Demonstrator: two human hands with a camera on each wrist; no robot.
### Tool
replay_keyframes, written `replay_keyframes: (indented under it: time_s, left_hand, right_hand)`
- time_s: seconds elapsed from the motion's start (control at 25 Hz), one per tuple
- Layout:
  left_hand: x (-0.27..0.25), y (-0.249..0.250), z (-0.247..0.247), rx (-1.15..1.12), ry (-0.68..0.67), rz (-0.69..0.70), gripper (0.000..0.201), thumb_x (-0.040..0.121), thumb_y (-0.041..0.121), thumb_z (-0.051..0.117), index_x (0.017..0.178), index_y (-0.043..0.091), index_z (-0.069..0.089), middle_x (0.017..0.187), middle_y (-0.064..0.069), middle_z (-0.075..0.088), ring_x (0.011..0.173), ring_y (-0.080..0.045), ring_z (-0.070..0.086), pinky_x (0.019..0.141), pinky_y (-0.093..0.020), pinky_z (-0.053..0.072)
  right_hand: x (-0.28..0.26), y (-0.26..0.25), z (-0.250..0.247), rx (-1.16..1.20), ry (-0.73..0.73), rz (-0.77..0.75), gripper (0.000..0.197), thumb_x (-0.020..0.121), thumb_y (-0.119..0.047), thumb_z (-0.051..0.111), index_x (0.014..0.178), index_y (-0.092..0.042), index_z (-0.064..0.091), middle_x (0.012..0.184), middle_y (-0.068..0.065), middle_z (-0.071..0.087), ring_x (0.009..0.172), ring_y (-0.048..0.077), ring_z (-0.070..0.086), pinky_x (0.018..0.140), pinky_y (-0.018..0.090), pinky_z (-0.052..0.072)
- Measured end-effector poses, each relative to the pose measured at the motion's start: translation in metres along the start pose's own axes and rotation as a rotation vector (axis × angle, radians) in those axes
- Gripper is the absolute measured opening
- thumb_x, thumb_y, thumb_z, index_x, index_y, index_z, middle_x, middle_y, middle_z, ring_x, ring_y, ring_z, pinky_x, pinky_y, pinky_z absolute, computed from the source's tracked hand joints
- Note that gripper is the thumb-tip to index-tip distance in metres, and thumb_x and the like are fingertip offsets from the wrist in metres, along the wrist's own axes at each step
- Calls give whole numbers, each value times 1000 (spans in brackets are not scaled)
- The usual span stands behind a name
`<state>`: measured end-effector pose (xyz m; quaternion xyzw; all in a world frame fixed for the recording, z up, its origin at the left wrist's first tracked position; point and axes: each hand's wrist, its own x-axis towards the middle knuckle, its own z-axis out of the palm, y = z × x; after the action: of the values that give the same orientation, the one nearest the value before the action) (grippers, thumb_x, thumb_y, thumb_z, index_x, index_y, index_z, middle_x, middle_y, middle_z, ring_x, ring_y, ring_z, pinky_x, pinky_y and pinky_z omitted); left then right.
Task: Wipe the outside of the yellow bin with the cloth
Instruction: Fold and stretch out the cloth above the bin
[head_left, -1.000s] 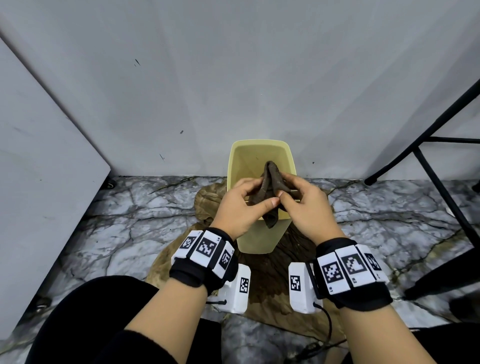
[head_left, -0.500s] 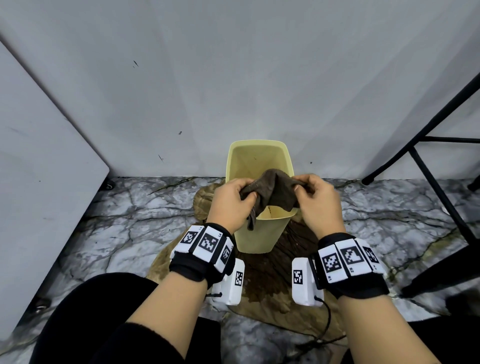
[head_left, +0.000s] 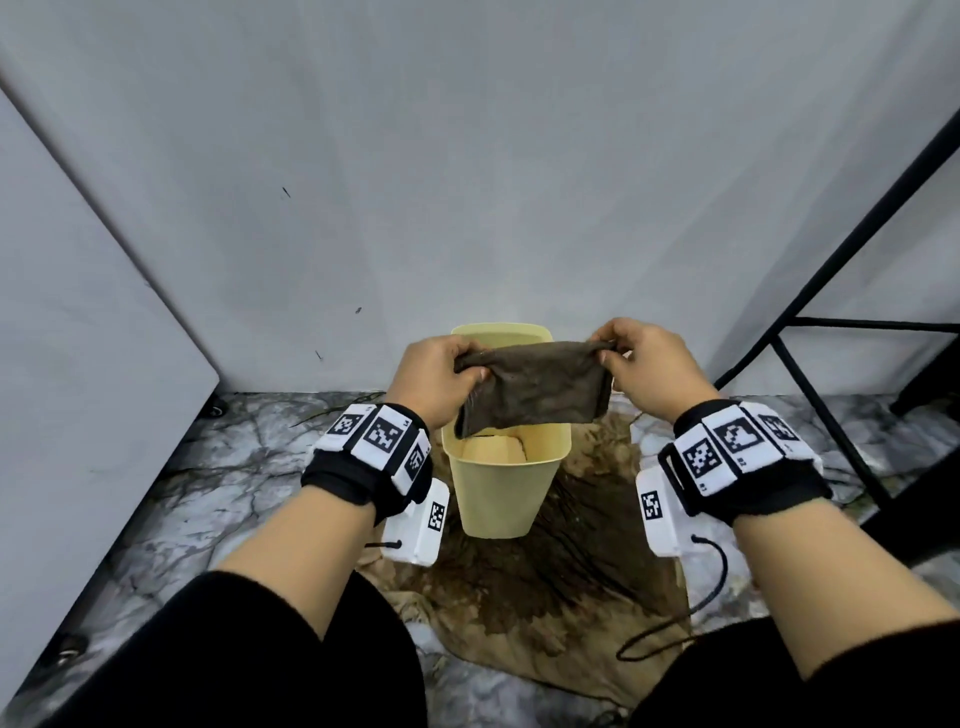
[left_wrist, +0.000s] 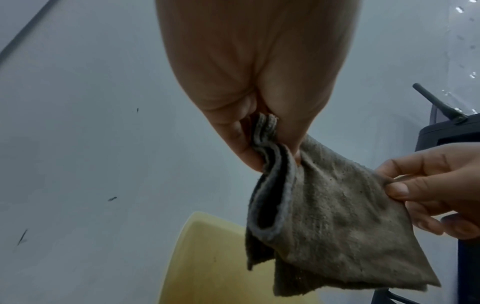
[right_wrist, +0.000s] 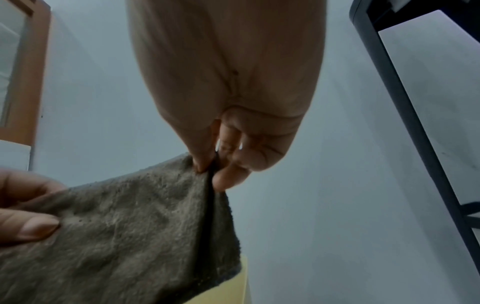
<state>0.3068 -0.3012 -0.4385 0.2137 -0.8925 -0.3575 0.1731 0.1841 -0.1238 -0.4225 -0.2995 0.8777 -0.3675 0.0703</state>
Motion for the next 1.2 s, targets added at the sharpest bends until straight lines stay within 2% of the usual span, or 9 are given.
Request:
replay_keyframes:
  time_s: [0.2, 0.36, 0.52, 0.68, 0.76, 0.84, 0.92, 1.12, 1.2]
  left_hand:
    - [8, -4, 14, 44, -46, 15, 15, 81, 12, 60, 94, 15, 67, 93, -7, 69, 86, -17, 57, 71, -15, 35]
    - [29, -18, 34, 106, -91, -7, 14, 83, 11, 56, 94, 13, 66, 93, -5, 68, 88, -18, 57, 72, -17, 37]
    - [52, -28, 41, 119, -75, -7, 17, 82, 10, 58, 95, 15, 67, 90, 3, 65, 86, -12, 56, 70, -14, 35]
    - [76, -17, 46, 19, -35, -59, 19, 81, 8, 58, 97, 15, 68, 97, -2, 69, 89, -11, 58, 80, -15, 41]
    - [92, -5, 40, 17, -78, -55, 20, 81, 6, 58, 98, 12, 67, 99, -4, 70, 92, -13, 59, 80, -11, 39]
    - [104, 14, 29, 27, -131, -63, 20, 82, 5, 57, 98, 12, 67, 99, -3, 69, 92, -12, 59, 79, -10, 38]
    - [118, 43, 7, 4, -139, -89, 21, 82, 4, 57, 97, 13, 68, 98, -1, 69, 90, -9, 57, 78, -9, 38]
    - [142, 131, -65, -7, -198, -87, 21, 83, 5, 55, 94, 17, 68, 96, -1, 69, 90, -12, 60, 78, -20, 47]
    - [146, 175, -103, -1, -220, -65, 21, 82, 5, 55, 92, 17, 68, 95, 0, 69, 88, -11, 60, 76, -18, 45]
  right_hand:
    - [-4, 18, 9, 71, 19, 33, 19, 88, -8, 48, 87, -23, 59, 94, 8, 65, 80, 24, 59, 76, 34, 51]
    - [10, 35, 27, 6, 33, 23, 17, 88, -8, 48, 94, -17, 61, 89, 1, 61, 80, 16, 52, 66, 16, 35]
    - [27, 49, 37, 5, 27, 40, 17, 88, -9, 48, 95, -20, 59, 83, -4, 59, 74, 13, 53, 66, 20, 37]
    - [50, 51, 30, 126, 53, 137, 21, 87, -6, 47, 88, -24, 57, 74, -10, 58, 65, 3, 53, 52, 5, 38]
    - [64, 44, 17, 137, 32, 157, 22, 86, -5, 48, 87, -25, 57, 78, -6, 61, 67, 4, 56, 57, 7, 40]
    - [73, 34, -2, 119, -9, 192, 20, 86, -6, 49, 90, -22, 59, 82, -1, 62, 72, 15, 60, 67, 22, 44]
    - [84, 12, -31, 120, -8, 207, 19, 84, -6, 49, 92, -18, 61, 83, 1, 63, 75, 20, 61, 72, 26, 47]
    - [95, -57, -118, 93, -26, 182, 17, 83, -5, 51, 89, -19, 59, 82, 1, 62, 71, 16, 56, 57, 13, 38]
    - [92, -92, -163, 98, -38, 199, 16, 81, -7, 54, 91, -19, 60, 79, -1, 61, 68, 12, 54, 54, 5, 39]
